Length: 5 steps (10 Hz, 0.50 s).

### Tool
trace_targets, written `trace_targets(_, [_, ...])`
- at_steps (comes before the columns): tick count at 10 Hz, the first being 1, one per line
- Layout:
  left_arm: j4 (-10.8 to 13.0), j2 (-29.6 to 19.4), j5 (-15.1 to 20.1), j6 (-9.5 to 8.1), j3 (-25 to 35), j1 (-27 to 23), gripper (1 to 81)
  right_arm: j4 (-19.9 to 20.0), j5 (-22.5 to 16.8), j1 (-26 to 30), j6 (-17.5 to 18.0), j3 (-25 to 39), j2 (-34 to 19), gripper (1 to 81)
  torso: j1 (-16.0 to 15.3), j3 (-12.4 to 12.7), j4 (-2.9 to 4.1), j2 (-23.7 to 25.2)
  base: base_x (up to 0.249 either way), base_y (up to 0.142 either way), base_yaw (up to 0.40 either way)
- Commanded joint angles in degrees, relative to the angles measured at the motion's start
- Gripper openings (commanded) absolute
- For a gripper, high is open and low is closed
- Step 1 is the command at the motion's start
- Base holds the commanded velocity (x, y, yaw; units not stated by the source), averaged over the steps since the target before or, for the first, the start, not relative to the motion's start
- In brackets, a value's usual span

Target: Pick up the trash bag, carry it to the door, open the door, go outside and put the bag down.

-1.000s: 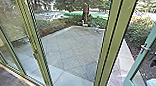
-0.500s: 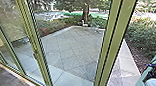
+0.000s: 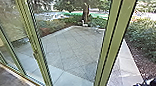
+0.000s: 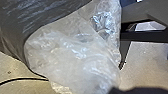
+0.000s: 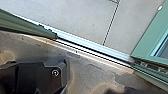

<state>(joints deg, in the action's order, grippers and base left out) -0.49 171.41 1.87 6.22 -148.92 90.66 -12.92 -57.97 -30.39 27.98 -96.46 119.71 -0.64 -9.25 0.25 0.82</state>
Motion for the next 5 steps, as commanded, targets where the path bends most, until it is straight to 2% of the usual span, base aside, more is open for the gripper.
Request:
trace_targets(1, [0.31,-0.45,4.29,0.46,0.47,-1.14,1.0,-5.86,3.55,-2.96,8.13,9.01,-1.47,81.1,0.0,0.0,0.0,0.0,0.0,0.0,0.0])
trace_targets(3, [0.31,-0.45,4.2,0.64,0.47,-1.14,1.0,-11.5,7.95,-9.63,12.1,10.61,0.46,81.1,0.0,0.0,0.0,0.0,0.0,0.0,0.0])
trace_targets(5, [-0.3,-0.71,3.41,0.81,0.64,-1.14,1.0,-14.48,14.8,-17.46,12.1,8.59,3.71,81.1,0.0,0.0,0.0,0.0,0.0,0.0,0.0])
